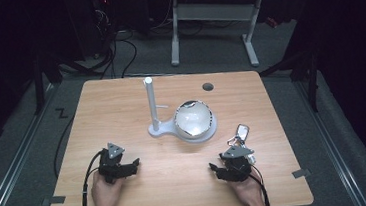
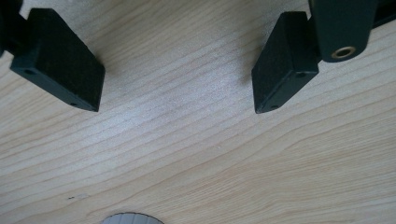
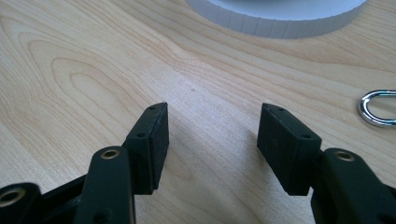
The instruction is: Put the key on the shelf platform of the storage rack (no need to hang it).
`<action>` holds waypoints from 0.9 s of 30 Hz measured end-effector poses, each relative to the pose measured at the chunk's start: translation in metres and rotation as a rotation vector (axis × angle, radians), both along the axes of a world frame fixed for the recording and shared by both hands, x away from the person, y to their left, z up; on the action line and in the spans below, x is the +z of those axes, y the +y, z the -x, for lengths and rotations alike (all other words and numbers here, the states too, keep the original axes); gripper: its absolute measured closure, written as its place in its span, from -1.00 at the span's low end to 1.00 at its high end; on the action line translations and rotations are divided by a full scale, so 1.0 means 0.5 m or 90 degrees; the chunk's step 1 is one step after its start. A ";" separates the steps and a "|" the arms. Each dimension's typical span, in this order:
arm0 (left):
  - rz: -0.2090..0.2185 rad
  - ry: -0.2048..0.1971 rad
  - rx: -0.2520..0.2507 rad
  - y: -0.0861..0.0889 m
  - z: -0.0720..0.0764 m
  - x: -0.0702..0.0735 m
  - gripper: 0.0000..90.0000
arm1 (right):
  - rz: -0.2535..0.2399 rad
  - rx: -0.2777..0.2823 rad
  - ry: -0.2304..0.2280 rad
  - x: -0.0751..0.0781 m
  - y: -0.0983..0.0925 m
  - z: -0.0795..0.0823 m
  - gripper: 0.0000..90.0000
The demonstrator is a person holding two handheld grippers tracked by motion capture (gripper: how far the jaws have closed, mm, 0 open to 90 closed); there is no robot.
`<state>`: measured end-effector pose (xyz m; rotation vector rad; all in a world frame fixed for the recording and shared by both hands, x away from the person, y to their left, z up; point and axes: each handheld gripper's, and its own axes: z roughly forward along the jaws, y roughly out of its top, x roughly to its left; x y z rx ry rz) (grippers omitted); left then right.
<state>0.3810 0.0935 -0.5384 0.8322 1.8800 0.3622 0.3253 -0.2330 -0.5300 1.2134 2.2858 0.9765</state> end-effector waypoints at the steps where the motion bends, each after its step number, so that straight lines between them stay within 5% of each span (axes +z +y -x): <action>1: 0.000 0.000 0.000 0.000 0.000 0.000 -0.61 | -0.002 -0.004 -0.001 0.002 -0.001 0.001 -0.01; 27: 0.000 0.000 0.000 0.000 0.000 0.000 -0.61 | -0.017 -0.040 -0.028 0.043 -0.054 0.022 0.03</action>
